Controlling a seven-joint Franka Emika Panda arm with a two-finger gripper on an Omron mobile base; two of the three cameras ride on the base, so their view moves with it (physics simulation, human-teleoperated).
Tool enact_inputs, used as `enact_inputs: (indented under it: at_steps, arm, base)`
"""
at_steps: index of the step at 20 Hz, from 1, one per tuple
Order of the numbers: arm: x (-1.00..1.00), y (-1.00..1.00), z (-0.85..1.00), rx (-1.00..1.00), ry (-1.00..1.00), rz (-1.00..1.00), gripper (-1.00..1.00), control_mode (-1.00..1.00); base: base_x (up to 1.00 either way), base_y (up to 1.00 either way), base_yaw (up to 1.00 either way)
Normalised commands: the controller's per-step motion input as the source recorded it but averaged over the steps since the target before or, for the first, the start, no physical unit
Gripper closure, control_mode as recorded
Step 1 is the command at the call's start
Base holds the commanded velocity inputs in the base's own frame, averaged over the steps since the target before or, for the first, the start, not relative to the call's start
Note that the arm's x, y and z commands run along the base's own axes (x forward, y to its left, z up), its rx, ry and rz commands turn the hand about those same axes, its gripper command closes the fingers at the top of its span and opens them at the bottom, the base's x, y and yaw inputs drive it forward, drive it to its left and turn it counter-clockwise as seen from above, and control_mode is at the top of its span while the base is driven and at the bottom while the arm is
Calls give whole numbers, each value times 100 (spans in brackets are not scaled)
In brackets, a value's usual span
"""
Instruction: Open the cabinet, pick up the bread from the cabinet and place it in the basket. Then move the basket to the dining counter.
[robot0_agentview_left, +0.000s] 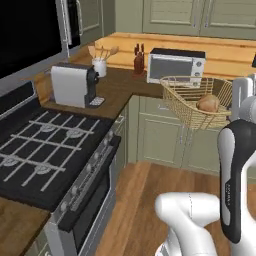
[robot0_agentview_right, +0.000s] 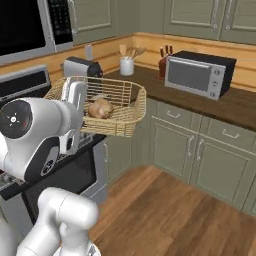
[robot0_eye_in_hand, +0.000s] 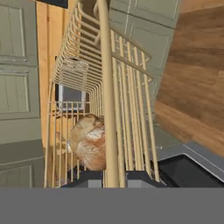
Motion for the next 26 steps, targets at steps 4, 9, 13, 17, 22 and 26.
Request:
enact_inputs:
  at_steps: [4, 9, 13, 17, 22, 26]
  arm:
    - [0, 0, 0, 0, 0, 0, 100, 100]
    - [0, 0, 0, 0, 0, 0, 100, 100]
    - [0, 0, 0, 0, 0, 0, 100, 100]
    - [0, 0, 0, 0, 0, 0, 100, 100]
    - [0, 0, 0, 0, 0, 0, 100, 100]
    - [0, 0, 0, 0, 0, 0, 100, 100]
  base:
    - [21, -57, -70]
    - [25, -42, -63]
    - [22, -33, -58]
    - [32, -17, -53]
    - [45, 0, -65]
    - [23, 1, -84]
